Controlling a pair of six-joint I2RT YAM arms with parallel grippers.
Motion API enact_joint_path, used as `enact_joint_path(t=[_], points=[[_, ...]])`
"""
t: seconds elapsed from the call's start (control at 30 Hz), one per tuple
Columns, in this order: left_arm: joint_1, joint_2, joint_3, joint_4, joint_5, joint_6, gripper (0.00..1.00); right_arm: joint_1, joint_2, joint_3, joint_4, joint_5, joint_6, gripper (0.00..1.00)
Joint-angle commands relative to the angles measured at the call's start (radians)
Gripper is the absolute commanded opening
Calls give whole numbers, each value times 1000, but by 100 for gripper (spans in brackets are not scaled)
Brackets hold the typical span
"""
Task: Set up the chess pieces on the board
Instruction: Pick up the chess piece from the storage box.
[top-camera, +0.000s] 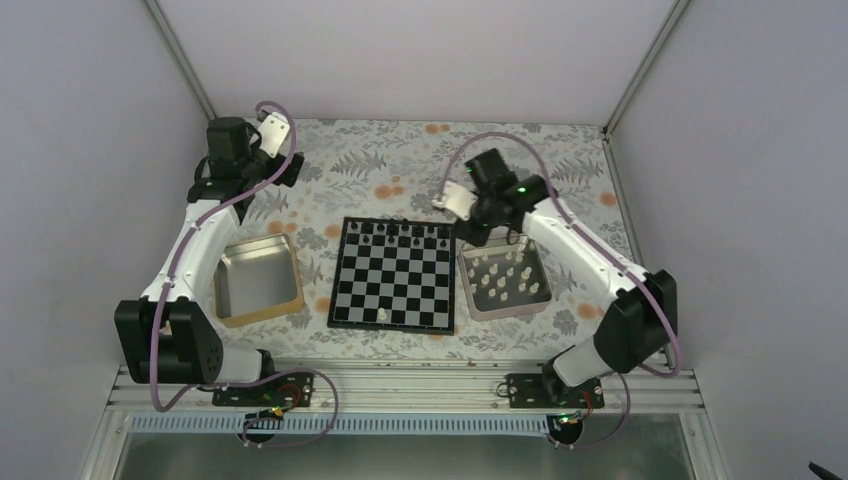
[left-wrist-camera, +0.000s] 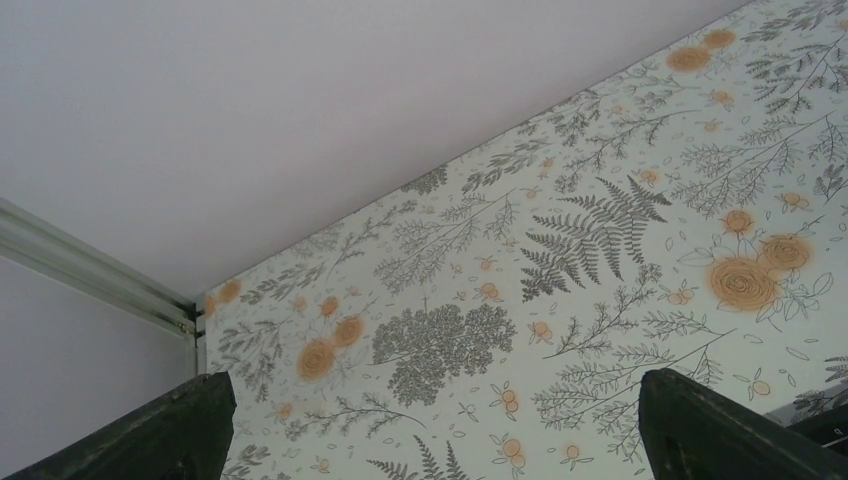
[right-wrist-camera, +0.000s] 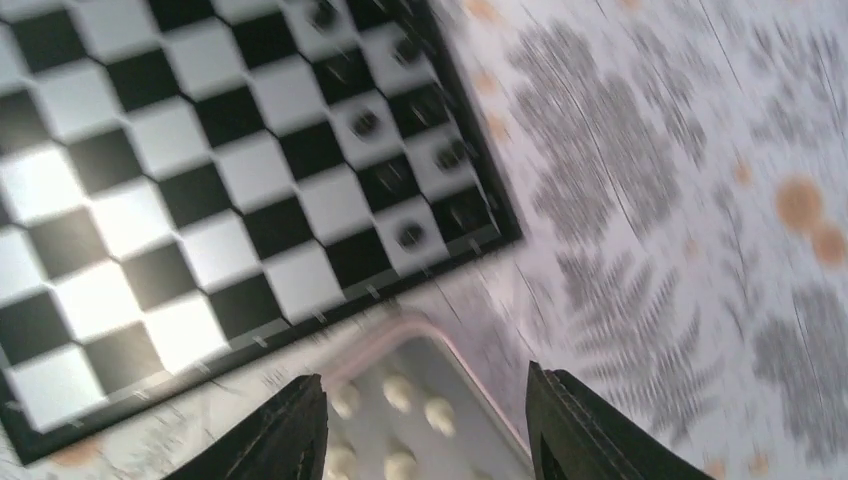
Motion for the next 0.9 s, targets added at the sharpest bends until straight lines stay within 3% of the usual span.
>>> enact_joint_path(t=[0.0,0.33,0.87], points=[[-5,-26,13,-1,12,-6,100,-113,-60,-127,12,24,-32,52],[-6,-33,22,-12,28,-6,100,-167,-39,-327,136,63,-23,51],[-6,-26,10,-2,-11,4,100,-276,22,-344,134,72,-62,47]])
